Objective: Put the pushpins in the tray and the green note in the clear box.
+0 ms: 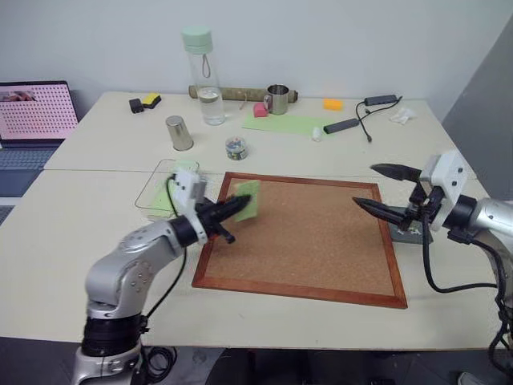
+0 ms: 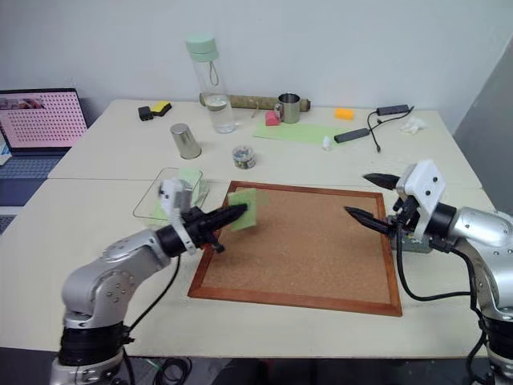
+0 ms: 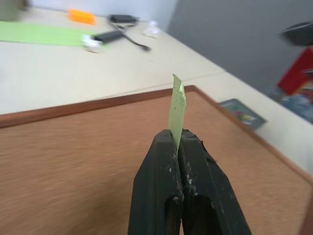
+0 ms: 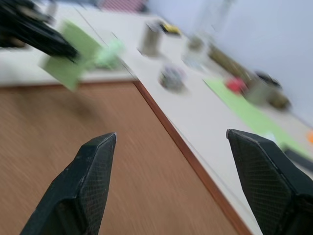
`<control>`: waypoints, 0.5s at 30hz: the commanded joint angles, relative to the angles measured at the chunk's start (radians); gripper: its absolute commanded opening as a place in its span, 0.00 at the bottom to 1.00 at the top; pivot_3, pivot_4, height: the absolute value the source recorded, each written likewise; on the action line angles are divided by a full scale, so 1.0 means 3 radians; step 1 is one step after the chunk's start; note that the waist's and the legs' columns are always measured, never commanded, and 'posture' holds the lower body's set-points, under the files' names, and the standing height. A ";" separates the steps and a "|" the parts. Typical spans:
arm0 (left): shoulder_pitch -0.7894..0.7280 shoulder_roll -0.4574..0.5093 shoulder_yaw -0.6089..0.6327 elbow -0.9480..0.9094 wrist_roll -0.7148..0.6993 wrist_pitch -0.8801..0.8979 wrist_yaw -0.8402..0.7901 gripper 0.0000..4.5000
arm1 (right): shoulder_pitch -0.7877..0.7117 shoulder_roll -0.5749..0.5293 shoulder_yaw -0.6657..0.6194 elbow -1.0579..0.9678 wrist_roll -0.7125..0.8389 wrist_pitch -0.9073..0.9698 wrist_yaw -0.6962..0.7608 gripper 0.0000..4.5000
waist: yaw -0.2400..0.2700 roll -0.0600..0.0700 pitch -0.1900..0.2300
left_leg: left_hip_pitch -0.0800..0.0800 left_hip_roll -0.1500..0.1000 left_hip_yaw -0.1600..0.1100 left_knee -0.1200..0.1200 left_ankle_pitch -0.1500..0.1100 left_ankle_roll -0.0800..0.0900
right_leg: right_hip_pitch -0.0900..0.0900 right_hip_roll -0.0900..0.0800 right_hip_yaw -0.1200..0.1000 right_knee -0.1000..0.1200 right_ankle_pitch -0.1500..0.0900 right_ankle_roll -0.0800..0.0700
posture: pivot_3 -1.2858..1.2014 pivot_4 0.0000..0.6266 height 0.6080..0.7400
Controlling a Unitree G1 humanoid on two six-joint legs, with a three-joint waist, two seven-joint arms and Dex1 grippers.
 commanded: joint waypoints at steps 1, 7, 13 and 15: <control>-0.0219 0.0238 0.0440 0.0295 0.0160 -0.0349 0.0081 0.00 | -0.0288 0.0015 0.0108 -0.0282 0.0466 0.0356 0.0061 0.84 | 0.0020 0.0000 0.0000 | 0.0000 0.0000 -0.0001 0.0000 0.0000 0.0000 | 0.0000 -0.0001 -0.0001 0.0000 0.0000 0.0000 | 0.52 0.24 1.00; -0.0499 0.0565 0.0326 0.0903 0.0632 -0.0749 0.0082 0.00 | -0.0528 0.0001 0.0240 -0.0424 0.0801 0.0641 0.0078 0.84 | 0.0066 0.0000 0.0000 | -0.0014 -0.0004 -0.0012 0.0000 0.0000 0.0000 | -0.0006 -0.0007 -0.0016 -0.0008 0.0001 -0.0001 | 0.52 0.24 1.00; -0.0667 0.0646 0.0142 0.1448 0.0993 -0.1028 0.0065 0.00 | -0.0634 -0.0001 0.0252 -0.0419 0.0885 0.0718 0.0056 0.84 | 0.0074 0.0000 0.0000 | -0.0033 -0.0003 -0.0013 0.0001 0.0001 -0.0001 | -0.0027 -0.0009 -0.0020 -0.0006 0.0002 -0.0004 | 0.52 0.24 1.00; -0.0719 0.0620 0.0121 0.1548 0.1021 -0.1033 0.0059 0.00 | -0.0647 -0.0002 0.0251 -0.0416 0.0898 0.0728 0.0044 0.84 | 0.0074 0.0000 0.0000 | -0.0037 -0.0003 -0.0013 0.0001 0.0002 -0.0003 | -0.0033 -0.0010 -0.0020 -0.0004 0.0003 -0.0005 | 0.52 0.24 1.00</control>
